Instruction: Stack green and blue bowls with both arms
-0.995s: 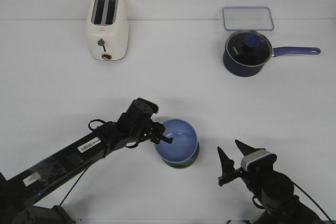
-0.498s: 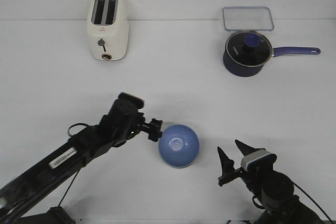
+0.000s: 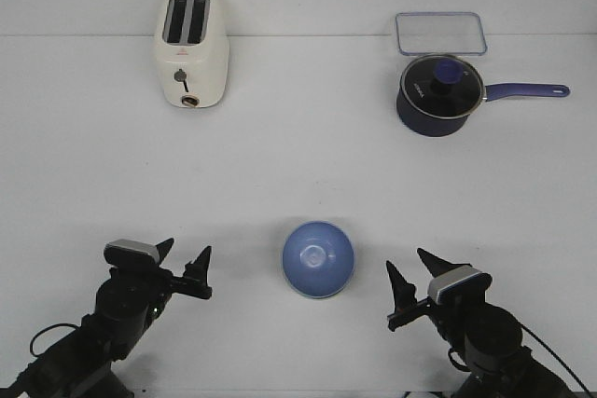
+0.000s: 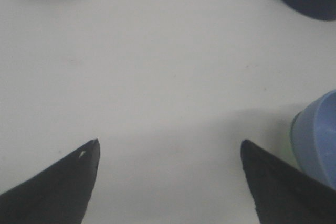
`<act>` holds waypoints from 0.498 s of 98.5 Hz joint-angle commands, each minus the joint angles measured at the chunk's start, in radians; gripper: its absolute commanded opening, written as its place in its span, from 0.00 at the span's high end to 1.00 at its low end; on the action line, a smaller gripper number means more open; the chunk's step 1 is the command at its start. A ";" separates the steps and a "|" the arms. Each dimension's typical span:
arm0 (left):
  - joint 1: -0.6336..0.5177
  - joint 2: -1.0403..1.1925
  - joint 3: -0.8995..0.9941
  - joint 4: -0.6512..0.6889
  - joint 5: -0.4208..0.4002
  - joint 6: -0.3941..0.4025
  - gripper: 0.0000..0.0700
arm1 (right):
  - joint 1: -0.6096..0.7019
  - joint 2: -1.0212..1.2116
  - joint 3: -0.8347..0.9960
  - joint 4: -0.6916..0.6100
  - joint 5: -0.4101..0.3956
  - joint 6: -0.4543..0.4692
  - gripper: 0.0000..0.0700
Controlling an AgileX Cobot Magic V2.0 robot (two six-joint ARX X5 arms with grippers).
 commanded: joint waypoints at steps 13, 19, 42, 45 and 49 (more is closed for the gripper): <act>-0.008 -0.032 -0.039 0.023 0.002 -0.024 0.97 | 0.008 0.001 0.004 0.010 0.002 -0.017 0.98; -0.008 -0.032 -0.039 0.029 0.002 -0.016 0.98 | 0.008 0.001 0.004 0.011 0.001 -0.016 0.99; -0.008 -0.084 -0.039 0.030 0.002 -0.020 0.98 | 0.008 -0.003 0.005 0.011 -0.003 0.014 0.99; -0.008 -0.088 -0.039 0.030 0.002 -0.020 0.98 | 0.008 -0.003 0.005 0.011 -0.003 0.014 0.99; -0.008 -0.093 -0.039 0.030 0.002 -0.020 0.98 | 0.008 -0.003 0.005 0.011 -0.003 0.014 0.99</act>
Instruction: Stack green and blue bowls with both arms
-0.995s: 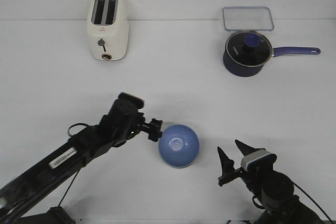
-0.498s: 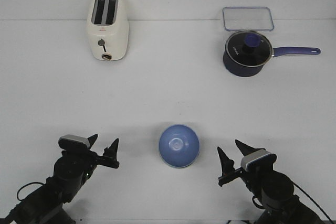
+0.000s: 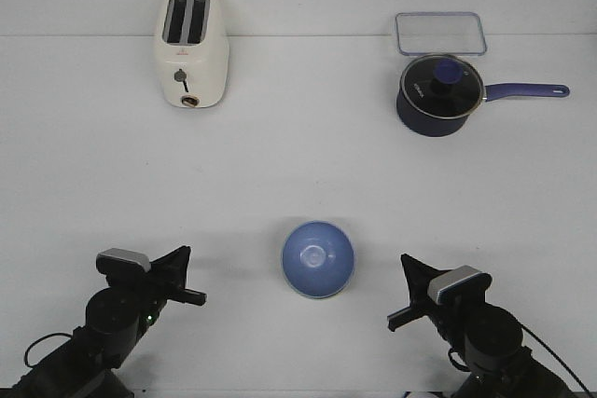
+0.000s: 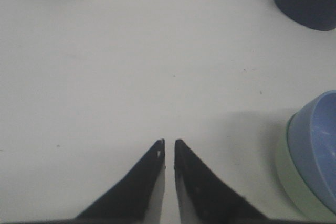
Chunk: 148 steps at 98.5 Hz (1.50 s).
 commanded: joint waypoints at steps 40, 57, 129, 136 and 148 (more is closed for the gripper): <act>0.315 -0.188 -0.137 0.181 0.154 0.339 0.98 | 0.008 -0.006 0.005 0.012 0.000 0.012 0.99; 0.562 -0.350 -0.334 0.296 0.245 0.420 0.98 | 0.008 -0.006 0.005 0.011 0.000 0.012 0.99; 0.646 -0.492 -0.505 0.321 0.267 0.451 0.98 | 0.008 -0.006 0.005 0.016 0.000 0.012 0.99; 0.646 -0.492 -0.505 0.321 0.267 0.450 0.98 | 0.008 -0.006 0.005 0.016 0.000 0.012 0.99; 0.646 -0.492 -0.505 0.321 0.267 0.450 0.98 | 0.008 -0.006 0.005 0.016 0.000 0.012 0.99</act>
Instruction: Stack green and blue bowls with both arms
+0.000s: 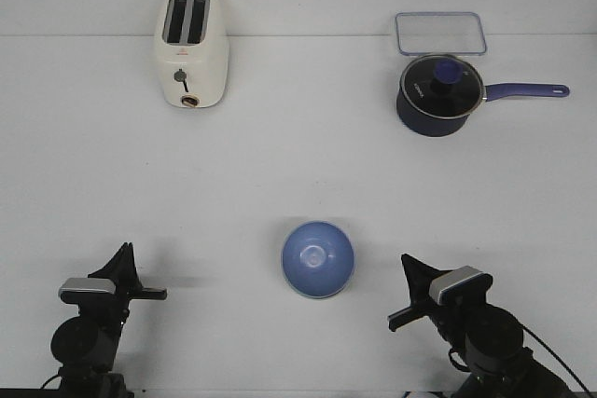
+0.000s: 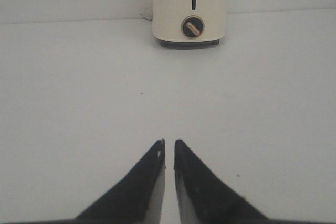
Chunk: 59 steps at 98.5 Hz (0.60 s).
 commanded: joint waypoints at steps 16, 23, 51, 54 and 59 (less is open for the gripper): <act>0.000 -0.002 -0.020 0.016 0.002 0.011 0.98 | 0.008 -0.001 0.005 0.014 0.000 0.005 0.99; 0.000 -0.002 -0.020 0.016 0.002 0.011 0.98 | 0.002 -0.002 0.003 0.029 0.048 -0.031 0.99; 0.000 -0.002 -0.020 0.016 0.002 0.011 0.98 | -0.473 -0.134 -0.211 0.247 -0.101 -0.156 0.99; 0.000 -0.002 -0.020 0.016 0.002 0.011 0.98 | -0.526 -0.158 -0.251 0.282 -0.140 -0.183 0.99; 0.000 -0.002 -0.020 0.016 0.002 0.011 0.98 | -0.599 -0.200 -0.308 0.323 -0.195 -0.211 0.99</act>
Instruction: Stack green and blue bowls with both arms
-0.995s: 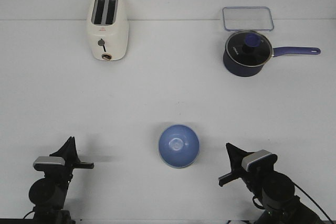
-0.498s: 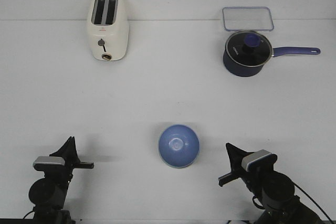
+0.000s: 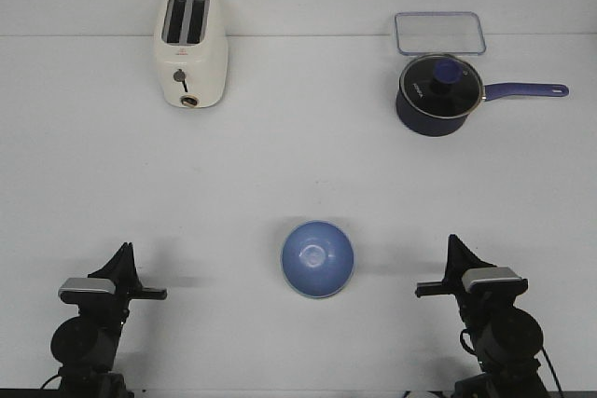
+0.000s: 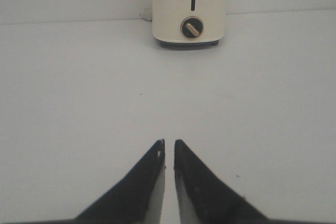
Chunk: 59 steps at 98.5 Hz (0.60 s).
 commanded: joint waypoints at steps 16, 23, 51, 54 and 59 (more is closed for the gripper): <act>0.000 -0.002 -0.020 0.014 0.002 0.011 0.98 | -0.204 -0.135 -0.171 0.089 -0.110 -0.108 0.99; 0.000 -0.002 -0.020 0.014 0.001 0.011 0.98 | -0.217 -0.163 -0.203 0.089 -0.110 -0.117 0.99; 0.000 -0.002 -0.019 0.018 0.002 0.011 0.98 | -0.219 -0.181 -0.228 0.064 -0.111 -0.144 0.99; 0.000 -0.002 -0.019 0.018 0.002 0.011 0.98 | -0.219 -0.180 -0.228 0.064 -0.111 -0.142 0.99; 0.000 -0.002 -0.019 0.017 0.002 0.011 0.98 | -0.218 -0.180 -0.228 0.065 -0.110 -0.143 0.99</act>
